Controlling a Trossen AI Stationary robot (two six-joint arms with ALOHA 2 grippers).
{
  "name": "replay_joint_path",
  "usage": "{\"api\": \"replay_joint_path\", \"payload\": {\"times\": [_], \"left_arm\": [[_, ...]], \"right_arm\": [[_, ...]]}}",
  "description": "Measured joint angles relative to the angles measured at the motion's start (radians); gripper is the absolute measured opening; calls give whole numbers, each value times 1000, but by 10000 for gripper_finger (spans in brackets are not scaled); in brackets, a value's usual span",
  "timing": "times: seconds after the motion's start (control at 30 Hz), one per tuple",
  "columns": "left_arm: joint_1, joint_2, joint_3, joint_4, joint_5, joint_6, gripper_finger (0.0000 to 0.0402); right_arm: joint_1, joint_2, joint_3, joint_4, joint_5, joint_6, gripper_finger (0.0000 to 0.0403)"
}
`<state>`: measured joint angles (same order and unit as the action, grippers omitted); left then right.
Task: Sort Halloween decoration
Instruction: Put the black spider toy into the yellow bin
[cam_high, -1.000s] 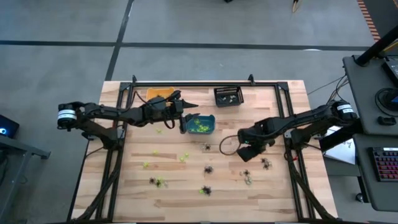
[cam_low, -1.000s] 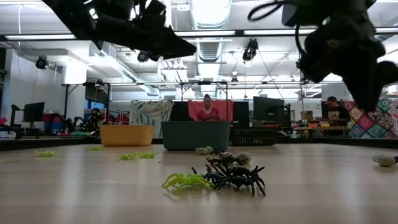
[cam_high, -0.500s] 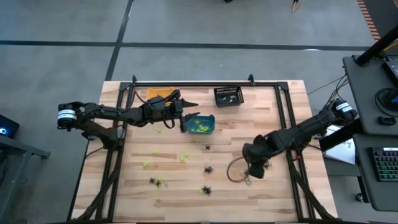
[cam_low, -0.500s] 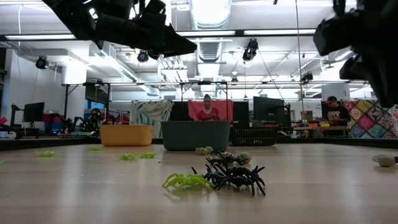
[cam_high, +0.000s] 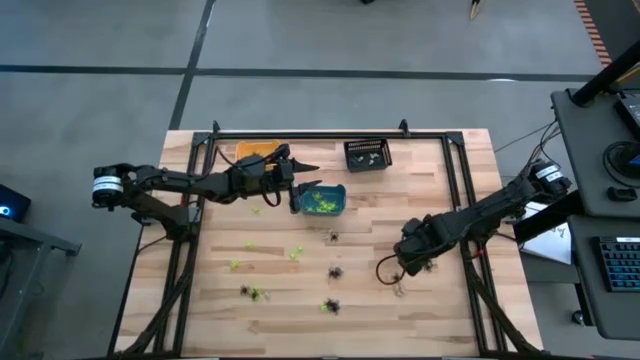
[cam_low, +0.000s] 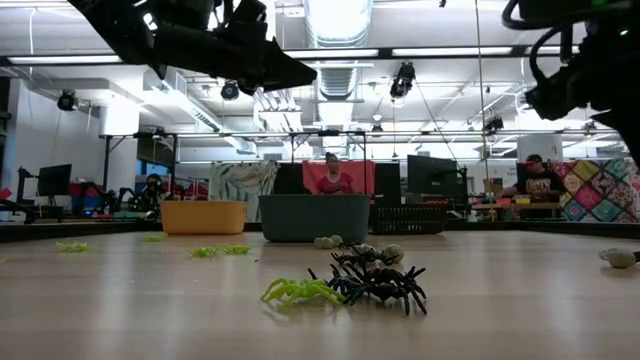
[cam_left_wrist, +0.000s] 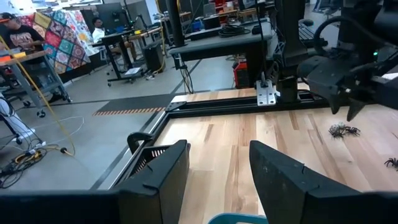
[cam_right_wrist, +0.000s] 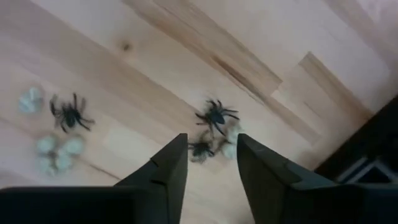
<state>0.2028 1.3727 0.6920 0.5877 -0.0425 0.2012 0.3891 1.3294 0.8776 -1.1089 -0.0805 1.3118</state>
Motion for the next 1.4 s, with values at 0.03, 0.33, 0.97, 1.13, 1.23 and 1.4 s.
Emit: {"api": "replay_joint_path", "payload": {"times": [0.03,0.33,0.97,1.13,1.23,1.4], "left_arm": [[0,0,0,0,0,0,157],[0,0,0,4,0,0,157],[2,0,0,4,0,0,157],[2,0,0,4,0,0,157],[2,0,0,4,0,0,157],[2,0,0,4,0,0,157]], "right_arm": [[-3,9,0,7,-1,20,136],[-18,120,0,44,-32,89,149],[-23,269,-1,80,-28,64,129],[-23,296,-1,100,-29,63,121],[-23,305,-2,114,-25,49,110],[-23,305,-3,124,-9,49,77]]}}
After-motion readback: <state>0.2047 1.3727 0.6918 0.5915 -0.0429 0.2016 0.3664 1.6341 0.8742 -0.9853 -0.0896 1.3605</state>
